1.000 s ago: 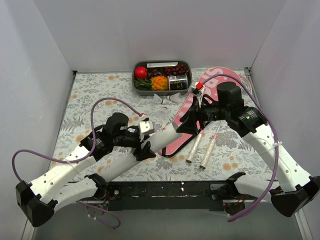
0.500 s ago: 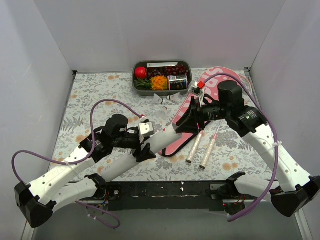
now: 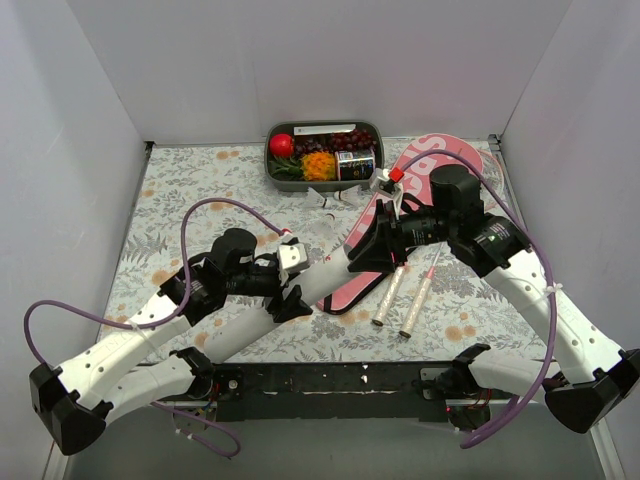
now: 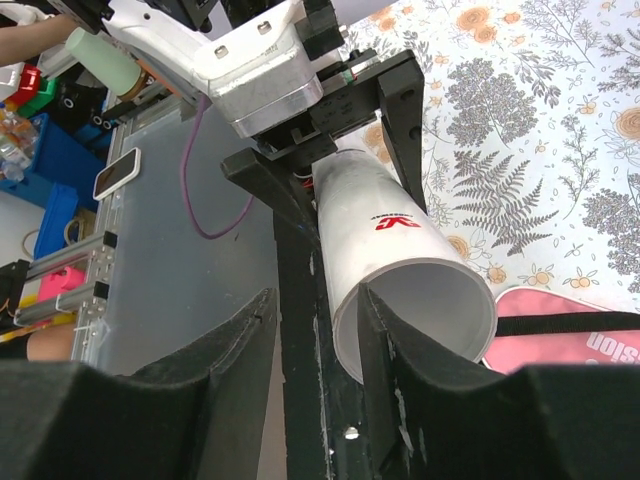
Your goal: Pack up the badminton gear
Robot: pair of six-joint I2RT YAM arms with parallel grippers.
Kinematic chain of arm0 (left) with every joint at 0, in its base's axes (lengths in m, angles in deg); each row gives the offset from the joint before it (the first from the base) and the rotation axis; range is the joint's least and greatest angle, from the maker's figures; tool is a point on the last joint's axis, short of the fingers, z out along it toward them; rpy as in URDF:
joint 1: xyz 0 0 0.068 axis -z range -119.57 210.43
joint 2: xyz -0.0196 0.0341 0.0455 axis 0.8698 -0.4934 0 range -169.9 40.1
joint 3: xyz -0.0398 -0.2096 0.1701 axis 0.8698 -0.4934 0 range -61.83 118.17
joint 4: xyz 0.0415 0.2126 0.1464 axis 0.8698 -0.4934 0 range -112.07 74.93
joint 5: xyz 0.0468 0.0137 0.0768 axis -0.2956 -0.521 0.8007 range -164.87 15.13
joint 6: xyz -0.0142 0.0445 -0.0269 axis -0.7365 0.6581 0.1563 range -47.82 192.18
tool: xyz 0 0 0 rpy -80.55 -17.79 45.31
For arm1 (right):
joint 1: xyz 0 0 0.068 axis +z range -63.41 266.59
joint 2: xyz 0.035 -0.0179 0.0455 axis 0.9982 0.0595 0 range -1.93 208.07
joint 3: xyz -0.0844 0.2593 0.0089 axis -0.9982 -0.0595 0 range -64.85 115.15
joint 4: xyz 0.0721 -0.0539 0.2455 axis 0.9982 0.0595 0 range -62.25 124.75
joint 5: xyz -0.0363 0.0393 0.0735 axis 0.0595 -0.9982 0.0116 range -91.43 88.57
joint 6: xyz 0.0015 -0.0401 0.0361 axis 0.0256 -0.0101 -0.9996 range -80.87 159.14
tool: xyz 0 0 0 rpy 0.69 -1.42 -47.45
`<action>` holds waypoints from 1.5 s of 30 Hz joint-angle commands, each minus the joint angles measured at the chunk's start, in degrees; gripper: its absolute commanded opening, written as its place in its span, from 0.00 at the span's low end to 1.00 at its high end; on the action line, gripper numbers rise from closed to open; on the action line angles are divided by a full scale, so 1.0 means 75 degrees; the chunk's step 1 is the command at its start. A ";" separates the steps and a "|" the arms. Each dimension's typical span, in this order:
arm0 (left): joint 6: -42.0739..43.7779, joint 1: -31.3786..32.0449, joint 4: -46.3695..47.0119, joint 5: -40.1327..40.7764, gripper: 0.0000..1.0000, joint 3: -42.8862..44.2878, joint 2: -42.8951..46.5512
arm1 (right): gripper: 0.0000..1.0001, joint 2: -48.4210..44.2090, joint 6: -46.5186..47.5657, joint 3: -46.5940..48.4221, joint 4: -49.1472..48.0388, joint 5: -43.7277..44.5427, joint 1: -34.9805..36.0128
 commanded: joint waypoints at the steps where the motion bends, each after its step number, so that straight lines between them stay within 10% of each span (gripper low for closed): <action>1: 0.0091 0.0041 0.0350 -0.0055 0.05 0.0380 -0.0029 | 0.43 -0.0027 -0.0068 -0.0030 -0.0294 -0.0002 0.0152; 21: 0.0103 0.0029 0.0877 0.0214 0.04 0.0568 -0.0029 | 0.23 0.0160 0.0167 0.0075 0.0151 0.0233 0.0269; 26: 0.0091 0.0041 0.0901 0.0262 0.04 0.0556 0.0018 | 0.01 0.0195 0.0178 0.0087 0.0151 0.0291 0.0316; 45: 0.0056 0.0041 0.0842 0.0473 0.02 -0.0018 0.0486 | 0.01 0.0031 0.0530 0.1222 0.1076 0.0924 0.0305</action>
